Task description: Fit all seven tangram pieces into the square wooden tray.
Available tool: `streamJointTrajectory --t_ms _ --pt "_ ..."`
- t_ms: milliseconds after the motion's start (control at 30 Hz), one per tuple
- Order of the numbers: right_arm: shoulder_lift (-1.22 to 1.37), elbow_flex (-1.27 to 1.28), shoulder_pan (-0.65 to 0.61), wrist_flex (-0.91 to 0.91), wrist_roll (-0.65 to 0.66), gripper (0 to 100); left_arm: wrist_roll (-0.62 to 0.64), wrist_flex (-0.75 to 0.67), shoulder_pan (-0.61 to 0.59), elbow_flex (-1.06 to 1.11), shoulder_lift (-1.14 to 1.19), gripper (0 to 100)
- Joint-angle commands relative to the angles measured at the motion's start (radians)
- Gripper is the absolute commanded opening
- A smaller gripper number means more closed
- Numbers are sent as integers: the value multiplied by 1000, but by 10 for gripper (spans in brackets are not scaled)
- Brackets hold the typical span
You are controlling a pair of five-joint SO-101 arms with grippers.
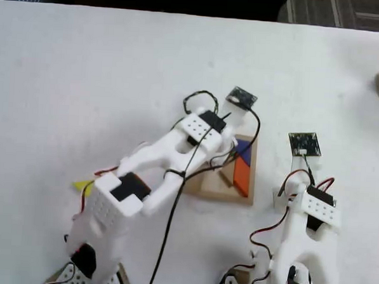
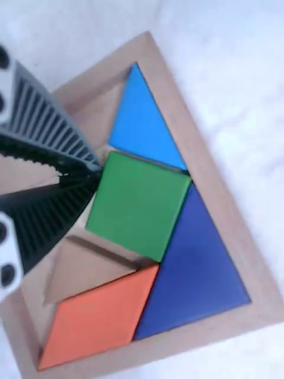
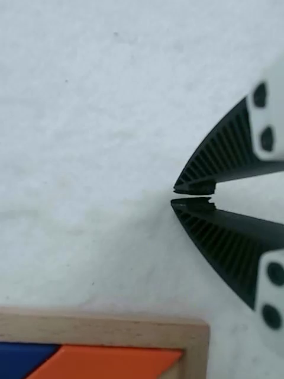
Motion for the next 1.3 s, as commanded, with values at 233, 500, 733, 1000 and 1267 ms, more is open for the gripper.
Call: streamJointTrajectory --t_ms 233,500,733,1000,1267 --pt "-38 -6 -7 12 9 19 23 48 -10 -49 -41 24" --pt "-38 -6 -7 12 9 19 20 155 -8 -40 -140 24" --pt "-38 -6 -7 12 9 19 15 143 53 40 -162 23" --pt "-38 -6 -7 12 9 19 15 -181 127 385 -355 23" --pt "-38 -6 -7 12 9 19 23 -275 134 437 -363 23"
